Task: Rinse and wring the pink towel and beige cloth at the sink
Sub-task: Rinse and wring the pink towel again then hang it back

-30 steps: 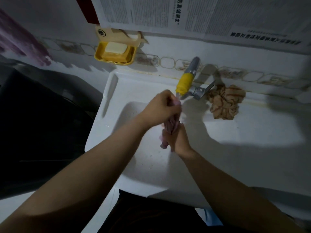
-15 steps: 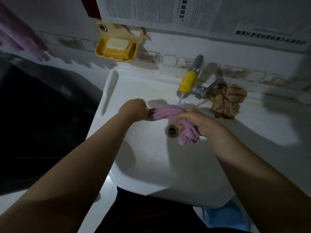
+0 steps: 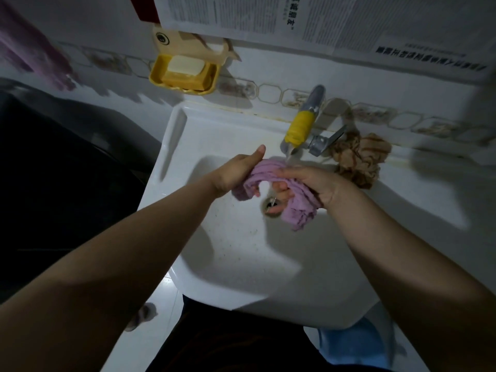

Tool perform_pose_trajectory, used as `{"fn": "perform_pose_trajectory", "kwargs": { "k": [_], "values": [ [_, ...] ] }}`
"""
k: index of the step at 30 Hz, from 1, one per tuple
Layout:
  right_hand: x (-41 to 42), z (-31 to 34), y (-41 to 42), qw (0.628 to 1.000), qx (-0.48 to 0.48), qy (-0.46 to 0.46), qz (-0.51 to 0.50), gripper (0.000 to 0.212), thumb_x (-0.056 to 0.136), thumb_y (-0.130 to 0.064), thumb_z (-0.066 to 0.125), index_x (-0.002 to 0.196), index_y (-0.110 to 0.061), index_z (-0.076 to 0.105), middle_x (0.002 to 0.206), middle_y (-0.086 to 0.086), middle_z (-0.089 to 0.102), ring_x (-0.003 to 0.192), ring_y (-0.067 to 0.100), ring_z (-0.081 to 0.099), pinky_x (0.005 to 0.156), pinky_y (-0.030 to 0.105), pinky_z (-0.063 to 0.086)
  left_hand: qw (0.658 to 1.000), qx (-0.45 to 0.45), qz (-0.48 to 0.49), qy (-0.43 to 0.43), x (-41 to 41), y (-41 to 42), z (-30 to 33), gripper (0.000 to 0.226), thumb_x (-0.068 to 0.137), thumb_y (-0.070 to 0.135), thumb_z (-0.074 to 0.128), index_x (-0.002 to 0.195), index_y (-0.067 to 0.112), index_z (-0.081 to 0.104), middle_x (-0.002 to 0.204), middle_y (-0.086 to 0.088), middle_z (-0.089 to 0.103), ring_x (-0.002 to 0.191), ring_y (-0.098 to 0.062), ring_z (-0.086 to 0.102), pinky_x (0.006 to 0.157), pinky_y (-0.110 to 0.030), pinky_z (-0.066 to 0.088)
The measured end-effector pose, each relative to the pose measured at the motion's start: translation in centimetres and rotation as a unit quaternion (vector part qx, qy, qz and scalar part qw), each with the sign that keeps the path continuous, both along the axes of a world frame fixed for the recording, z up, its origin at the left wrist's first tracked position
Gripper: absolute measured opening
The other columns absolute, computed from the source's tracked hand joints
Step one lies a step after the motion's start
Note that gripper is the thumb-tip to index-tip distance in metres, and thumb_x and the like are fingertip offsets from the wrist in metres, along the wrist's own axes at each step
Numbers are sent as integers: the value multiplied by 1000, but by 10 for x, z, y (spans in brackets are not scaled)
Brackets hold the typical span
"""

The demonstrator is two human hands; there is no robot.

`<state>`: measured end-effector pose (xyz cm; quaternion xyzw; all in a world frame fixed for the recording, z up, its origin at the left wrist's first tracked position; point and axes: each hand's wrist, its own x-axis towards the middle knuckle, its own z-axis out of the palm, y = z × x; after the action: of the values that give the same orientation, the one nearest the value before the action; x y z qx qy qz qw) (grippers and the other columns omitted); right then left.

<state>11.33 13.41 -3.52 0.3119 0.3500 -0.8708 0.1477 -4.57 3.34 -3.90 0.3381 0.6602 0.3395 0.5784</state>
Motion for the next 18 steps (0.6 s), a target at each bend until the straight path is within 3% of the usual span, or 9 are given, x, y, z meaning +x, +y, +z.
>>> {"fn": "perform_pose_trajectory", "kwargs": {
  "k": [2,5,8,10,11,13,15,16,18],
  "values": [
    [9,-8,6,997,57,-11,47,38,71,-15,73,105,-7,56,67,6,63,58,18,62,64,40,57,999,0,2,-45,-8,-1,2,66,83,62,46,91,-2,63,73,-22,54,59,-26,55,63,-39,55],
    [19,-20,1,955,193,-108,197,40,74,-29,77,104,-9,59,80,9,72,64,19,69,55,29,54,999,10,6,-42,-16,1,9,36,87,44,61,83,9,55,68,-17,50,45,-20,50,48,-28,46],
    [22,-32,-7,943,227,-161,185,40,74,-32,75,103,-8,62,82,11,71,71,23,69,66,33,56,999,28,21,-27,-10,4,11,26,92,32,60,90,7,55,65,-14,49,44,-18,46,44,-23,40],
    [23,-32,-11,951,206,-149,175,30,76,-27,70,93,-3,64,72,15,65,62,25,64,60,34,53,996,31,55,-65,-8,4,11,21,94,23,58,99,2,56,69,-13,51,46,-14,47,43,-21,41],
    [24,-30,-11,961,199,-137,136,21,80,-21,65,88,-2,63,68,15,61,58,26,61,55,34,52,992,31,80,-94,-8,2,10,20,95,18,55,104,0,57,73,-12,52,48,-12,48,44,-20,42],
    [20,-22,-6,976,187,-101,-53,9,88,-4,52,90,-2,60,71,17,62,64,30,65,55,37,53,981,27,136,-136,-4,-3,5,20,96,13,50,108,-1,59,73,-9,52,52,-11,47,44,-19,41],
    [8,-11,-7,960,120,-17,-251,20,88,8,42,103,1,54,81,19,64,68,26,68,55,35,56,965,-6,217,-148,9,-4,-3,19,100,15,44,94,6,60,67,-6,50,49,-10,43,41,-17,38],
    [0,-8,-13,947,106,21,-304,31,87,11,43,114,-4,48,91,19,63,67,21,68,54,32,55,951,-29,258,-171,19,-3,-5,25,101,17,40,84,9,56,60,-5,50,44,-9,40,39,-15,34],
    [-13,-6,-30,925,225,53,-302,54,84,5,56,127,-21,34,107,9,59,69,8,65,63,26,53,920,8,303,-248,43,3,-3,30,100,11,32,72,9,43,47,1,44,37,-8,35,38,-18,27]
  ]
}}
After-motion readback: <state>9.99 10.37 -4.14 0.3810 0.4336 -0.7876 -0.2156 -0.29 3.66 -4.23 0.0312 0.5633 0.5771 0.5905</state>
